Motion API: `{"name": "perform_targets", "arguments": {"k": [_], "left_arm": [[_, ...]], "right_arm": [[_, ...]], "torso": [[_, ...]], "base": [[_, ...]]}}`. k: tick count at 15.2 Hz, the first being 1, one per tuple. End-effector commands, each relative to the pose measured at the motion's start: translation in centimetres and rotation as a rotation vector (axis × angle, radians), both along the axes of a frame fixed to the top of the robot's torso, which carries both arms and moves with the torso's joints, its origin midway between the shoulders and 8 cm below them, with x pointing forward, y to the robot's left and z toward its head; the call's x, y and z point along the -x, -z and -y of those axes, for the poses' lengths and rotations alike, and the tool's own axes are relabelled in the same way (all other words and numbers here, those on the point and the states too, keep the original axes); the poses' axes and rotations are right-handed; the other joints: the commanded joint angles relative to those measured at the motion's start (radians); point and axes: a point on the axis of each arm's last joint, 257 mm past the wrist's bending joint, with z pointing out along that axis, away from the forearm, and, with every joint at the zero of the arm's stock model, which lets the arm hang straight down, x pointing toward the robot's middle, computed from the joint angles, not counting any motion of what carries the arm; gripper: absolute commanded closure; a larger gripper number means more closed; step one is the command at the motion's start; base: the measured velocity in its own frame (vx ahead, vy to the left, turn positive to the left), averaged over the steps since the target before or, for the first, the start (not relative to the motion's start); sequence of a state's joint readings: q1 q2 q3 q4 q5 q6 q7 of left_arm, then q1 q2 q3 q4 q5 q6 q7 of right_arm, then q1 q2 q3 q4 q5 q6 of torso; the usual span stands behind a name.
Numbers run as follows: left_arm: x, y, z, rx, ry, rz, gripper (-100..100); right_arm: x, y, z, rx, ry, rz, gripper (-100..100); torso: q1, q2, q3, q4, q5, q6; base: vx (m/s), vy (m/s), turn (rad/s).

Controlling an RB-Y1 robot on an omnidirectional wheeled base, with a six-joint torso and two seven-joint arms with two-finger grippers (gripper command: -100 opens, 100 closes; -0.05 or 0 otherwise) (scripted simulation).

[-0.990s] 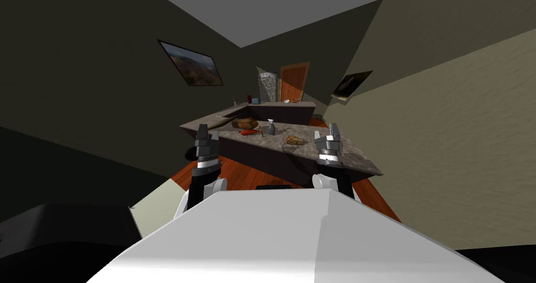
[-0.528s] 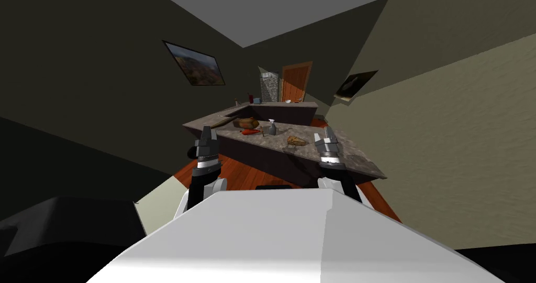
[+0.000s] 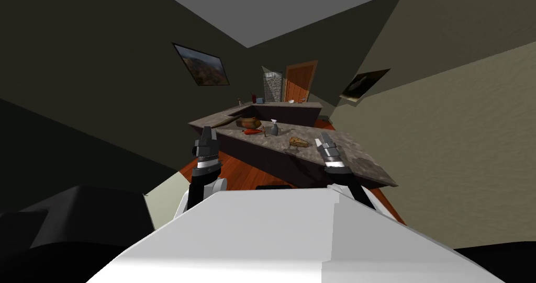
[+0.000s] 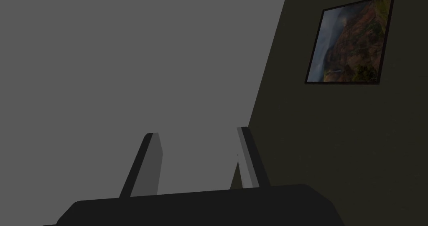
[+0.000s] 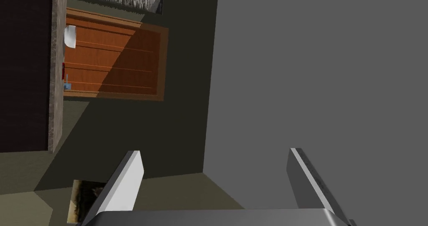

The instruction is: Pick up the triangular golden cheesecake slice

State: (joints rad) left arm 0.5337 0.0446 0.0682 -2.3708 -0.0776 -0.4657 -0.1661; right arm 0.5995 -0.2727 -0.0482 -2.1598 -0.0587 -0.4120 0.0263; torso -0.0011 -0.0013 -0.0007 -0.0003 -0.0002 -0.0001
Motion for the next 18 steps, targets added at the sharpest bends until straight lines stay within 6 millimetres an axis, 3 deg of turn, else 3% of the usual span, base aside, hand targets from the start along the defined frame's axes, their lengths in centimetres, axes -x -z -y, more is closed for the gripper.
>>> {"name": "perform_targets", "arguments": {"k": [1, 2, 3, 5, 8, 9, 10, 12, 15, 18], "left_arm": [[0.0, 0.0, 0.0, 0.0, 0.0, 0.0, 0], [0.0, 0.0, 0.0, 0.0, 0.0, 0.0, 0], [0.0, 0.0, 0.0, 0.0, 0.0, 0.0, 0], [0.0, 0.0, 0.0, 0.0, 0.0, 0.0, 0], [0.0, 0.0, 0.0, 0.0, 0.0, 0.0, 0], [0.0, 0.0, 0.0, 0.0, 0.0, 0.0, 0], [0.0, 0.0, 0.0, 0.0, 0.0, 0.0, 0], [0.0, 0.0, 0.0, 0.0, 0.0, 0.0, 0], [0.0, 0.0, 0.0, 0.0, 0.0, 0.0, 0], [0.0, 0.0, 0.0, 0.0, 0.0, 0.0, 0]], "right_arm": [[0.2, 2.0, 0.6, 0.068, -0.001, -0.055, -100], [0.1, 2.0, 0.5, 0.08, -0.009, -0.058, -100], [0.5, 3.5, 1.2, 0.122, -0.003, -0.099, -100], [0.4, 3.5, 1.2, 0.137, -0.013, -0.102, -100], [1.4, 6.7, 2.8, 0.246, -0.013, -0.194, -100], [1.3, 6.7, 2.7, 0.26, -0.022, -0.196, -100], [2.0, 8.4, 3.7, 0.308, -0.017, -0.243, -100], [2.0, 8.4, 3.7, 0.325, -0.028, -0.246, -100], [3.6, 11.7, 6.0, 0.44, -0.031, -0.345, -100], [4.5, 13.3, 7.2, 0.53, -0.055, -0.399, -100]], "torso": [[0.0, 0.0, 0.0, 0.0, 0.0, 0.0], [0.0, 0.0, 0.0, 0.0, 0.0, 0.0], [0.0, 0.0, 0.0, 0.0, 0.0, 0.0], [0.001, 0.0, 0.0, 0.0, 0.0, 0.0], [0.001, 0.0, 0.0, 0.0, 0.0, 0.0], [0.002, 0.0, 0.0, 0.0, 0.0, 0.0], [0.002, 0.0, 0.0, 0.0, 0.0, 0.0], [0.003, 0.0, 0.0, 0.0, 0.001, 0.0], [0.002, -0.001, 0.0, 0.0, 0.001, 0.0], [0.003, -0.002, -0.001, 0.0, 0.001, 0.0]], "base": [[0.02, 0.0, 0.097], [0.02, 0.001, 0.09], [0.02, 0.008, 0.123], [0.016, 0.008, 0.071], [0.016, 0.015, 0.11], [0.02, 0.021, 0.117], [0.024, 0.029, 0.15], [0.023, 0.024, 0.071], [0.026, 0.027, 0.125], [0.045, 0.039, 0.146]]}}
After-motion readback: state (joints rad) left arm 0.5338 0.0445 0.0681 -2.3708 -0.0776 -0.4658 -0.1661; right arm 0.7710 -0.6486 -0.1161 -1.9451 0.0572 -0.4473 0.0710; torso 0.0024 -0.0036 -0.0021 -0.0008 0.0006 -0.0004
